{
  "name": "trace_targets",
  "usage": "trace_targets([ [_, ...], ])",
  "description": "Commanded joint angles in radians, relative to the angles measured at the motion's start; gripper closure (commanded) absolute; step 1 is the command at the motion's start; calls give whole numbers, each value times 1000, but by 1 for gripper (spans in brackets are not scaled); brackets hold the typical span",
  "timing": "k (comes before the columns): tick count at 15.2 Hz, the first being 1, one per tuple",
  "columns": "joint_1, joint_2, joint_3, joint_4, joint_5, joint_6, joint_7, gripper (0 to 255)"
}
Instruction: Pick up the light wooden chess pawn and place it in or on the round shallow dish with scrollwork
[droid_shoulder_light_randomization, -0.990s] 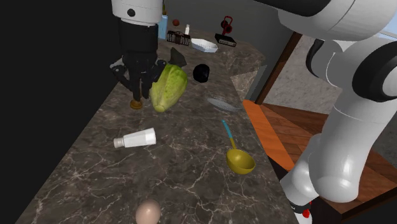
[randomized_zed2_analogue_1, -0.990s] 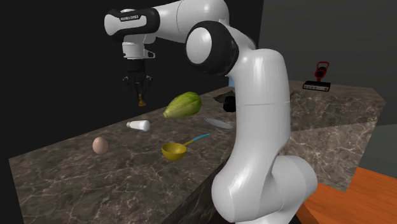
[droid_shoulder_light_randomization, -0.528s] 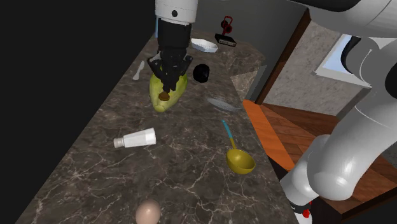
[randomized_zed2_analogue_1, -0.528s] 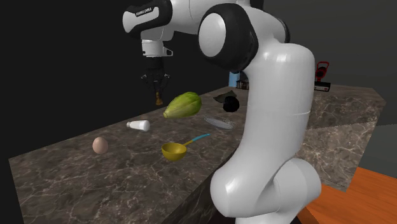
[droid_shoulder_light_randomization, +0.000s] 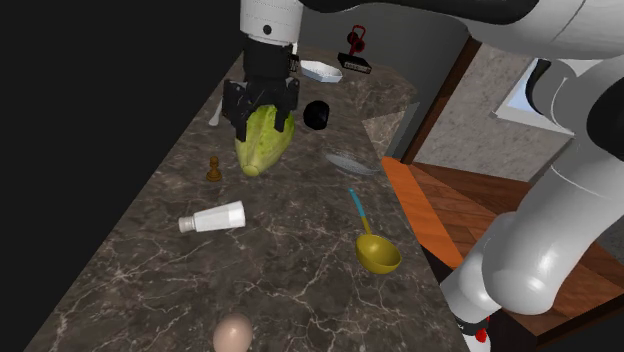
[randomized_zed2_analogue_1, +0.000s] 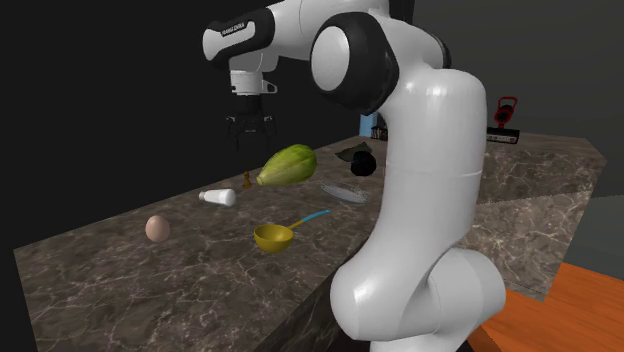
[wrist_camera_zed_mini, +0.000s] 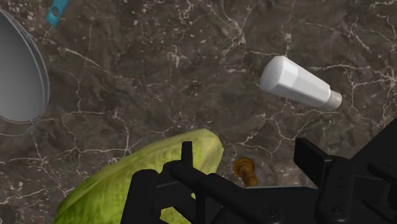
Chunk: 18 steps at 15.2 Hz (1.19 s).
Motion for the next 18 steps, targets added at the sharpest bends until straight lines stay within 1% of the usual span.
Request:
trace_targets([
  [1, 11, 76, 3, 60, -29, 20, 24, 0],
  [5, 47, 234, -1, 206, -87, 40, 67, 0],
  [6, 52, 248, -2, 221, -92, 40, 71, 0],
  [13, 43, 237, -5, 103, -88, 147, 71, 0],
  [18, 43, 237, -5, 103, -88, 147, 71, 0],
])
